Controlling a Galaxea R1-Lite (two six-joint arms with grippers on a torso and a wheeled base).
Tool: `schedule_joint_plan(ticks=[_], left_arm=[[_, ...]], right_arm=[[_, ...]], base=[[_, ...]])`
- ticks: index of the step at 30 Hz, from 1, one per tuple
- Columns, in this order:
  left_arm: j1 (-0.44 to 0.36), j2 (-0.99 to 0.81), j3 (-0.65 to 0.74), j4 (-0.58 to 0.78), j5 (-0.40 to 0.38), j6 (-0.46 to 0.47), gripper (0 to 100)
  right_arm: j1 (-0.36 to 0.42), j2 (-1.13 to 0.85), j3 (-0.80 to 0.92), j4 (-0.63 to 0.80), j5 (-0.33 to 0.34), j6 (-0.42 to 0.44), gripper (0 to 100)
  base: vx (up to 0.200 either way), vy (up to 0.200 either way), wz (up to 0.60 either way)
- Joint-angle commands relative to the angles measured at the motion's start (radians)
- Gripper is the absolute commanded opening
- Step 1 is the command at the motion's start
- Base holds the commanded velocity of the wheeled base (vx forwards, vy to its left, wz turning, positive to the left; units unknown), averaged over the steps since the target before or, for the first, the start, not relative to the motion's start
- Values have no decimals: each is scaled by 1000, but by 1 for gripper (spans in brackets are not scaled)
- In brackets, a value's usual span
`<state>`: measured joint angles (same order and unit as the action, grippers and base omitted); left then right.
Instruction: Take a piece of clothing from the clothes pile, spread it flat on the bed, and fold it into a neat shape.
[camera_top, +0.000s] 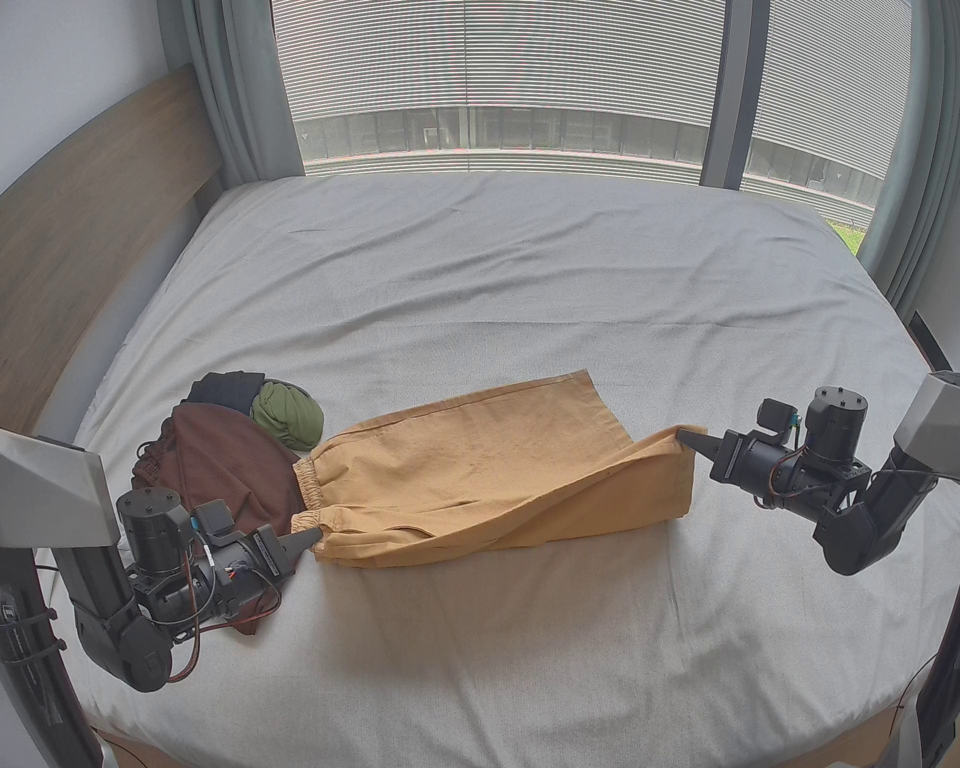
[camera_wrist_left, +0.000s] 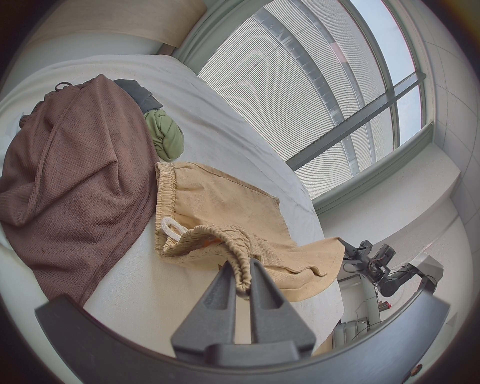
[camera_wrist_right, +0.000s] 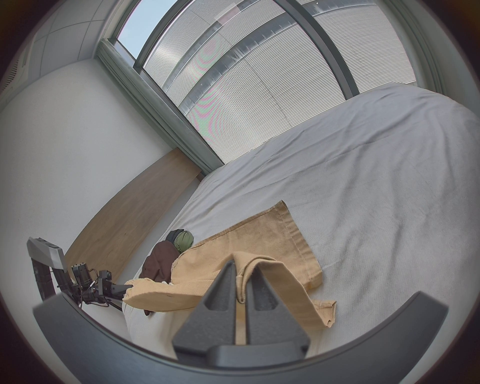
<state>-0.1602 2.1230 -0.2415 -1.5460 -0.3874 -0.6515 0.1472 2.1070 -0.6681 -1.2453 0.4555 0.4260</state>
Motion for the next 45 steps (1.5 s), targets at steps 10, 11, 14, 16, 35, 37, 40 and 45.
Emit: schedule_joint_plan(ticks=[10, 11, 14, 16, 35, 37, 40, 45], left_arm=[[1, 31, -36, 0, 36, -27, 0], [2, 31, -39, 0, 38, -31, 0], [2, 32, -52, 0, 59, -36, 0], [2, 32, -53, 0, 64, -36, 0], [11, 38, -94, 0, 88, -80, 0], [11, 40, -99, 0, 91, -83, 0], [22, 41, -114, 0, 117, -86, 0], [27, 48, -125, 0, 124, -92, 0]], right_arm=[[8, -1, -209, 167, -1, -3, 0], [8, -1, -219, 170, 0, -3, 0], [9, 1, -243, 173, 0, -4, 0], [9, 1, -245, 173, 0, -4, 0], [45, -47, -406, 376, 0, -41, 0], [46, -48, -415, 388, 0, -42, 0], [48, -58, -439, 428, -1, -44, 0], [41, -51, -461, 443, 0, -44, 0]], base=[[0, 0, 0], [0, 0, 0], [0, 0, 0], [0, 0, 0], [0, 0, 0], [0, 0, 0], [0, 0, 0], [0, 0, 0]])
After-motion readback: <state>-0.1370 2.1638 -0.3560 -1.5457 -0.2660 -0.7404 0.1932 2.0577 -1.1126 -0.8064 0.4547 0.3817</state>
